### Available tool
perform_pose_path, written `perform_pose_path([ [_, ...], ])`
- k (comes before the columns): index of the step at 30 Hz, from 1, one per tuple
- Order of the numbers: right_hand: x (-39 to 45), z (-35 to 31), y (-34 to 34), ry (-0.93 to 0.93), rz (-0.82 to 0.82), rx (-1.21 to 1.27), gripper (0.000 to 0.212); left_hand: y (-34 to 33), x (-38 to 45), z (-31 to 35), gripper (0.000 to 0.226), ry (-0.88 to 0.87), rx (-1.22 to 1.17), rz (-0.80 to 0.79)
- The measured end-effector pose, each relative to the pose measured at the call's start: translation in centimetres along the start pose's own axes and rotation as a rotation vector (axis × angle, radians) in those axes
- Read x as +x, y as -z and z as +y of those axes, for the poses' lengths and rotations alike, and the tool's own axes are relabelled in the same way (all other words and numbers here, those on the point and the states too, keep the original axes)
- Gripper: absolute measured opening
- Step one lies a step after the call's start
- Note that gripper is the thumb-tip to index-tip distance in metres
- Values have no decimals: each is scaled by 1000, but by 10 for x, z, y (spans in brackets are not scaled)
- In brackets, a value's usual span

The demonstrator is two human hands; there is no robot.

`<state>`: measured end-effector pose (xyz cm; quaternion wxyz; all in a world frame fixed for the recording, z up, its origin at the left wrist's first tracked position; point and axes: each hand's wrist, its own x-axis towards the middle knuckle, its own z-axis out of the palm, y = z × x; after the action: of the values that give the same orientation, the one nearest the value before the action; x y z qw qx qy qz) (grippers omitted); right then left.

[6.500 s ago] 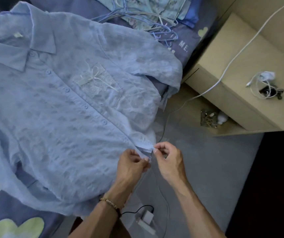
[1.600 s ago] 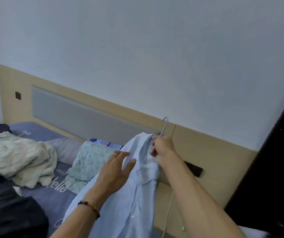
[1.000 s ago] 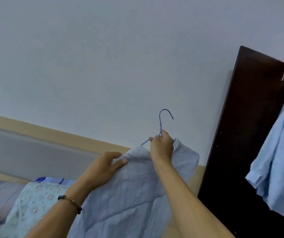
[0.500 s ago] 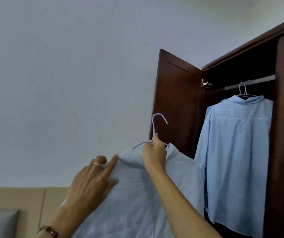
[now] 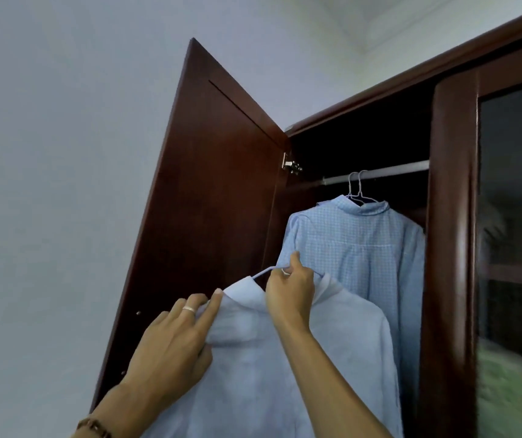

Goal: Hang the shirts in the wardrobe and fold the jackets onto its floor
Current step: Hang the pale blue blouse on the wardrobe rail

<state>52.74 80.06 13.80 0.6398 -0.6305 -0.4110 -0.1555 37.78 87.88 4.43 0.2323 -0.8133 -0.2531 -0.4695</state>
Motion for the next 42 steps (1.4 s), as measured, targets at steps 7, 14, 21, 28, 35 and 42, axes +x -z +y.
perform_pose_path([
  [7,142,52,7,-11,132,-142,67,-100,125,34,91,-43,-142,41],
  [14,279,74,26,99,230,-236,49,-154,248,57,80,-70,-166,159],
  [21,403,57,43,149,238,-290,41,-174,372,76,73,-107,-250,154],
  [28,456,82,54,149,287,-288,32,-208,425,93,69,-174,-241,137],
  [35,457,102,52,98,279,-344,42,-223,419,97,68,-193,-236,95],
  [42,418,104,45,148,376,-511,45,-210,378,81,65,-142,-168,18],
])
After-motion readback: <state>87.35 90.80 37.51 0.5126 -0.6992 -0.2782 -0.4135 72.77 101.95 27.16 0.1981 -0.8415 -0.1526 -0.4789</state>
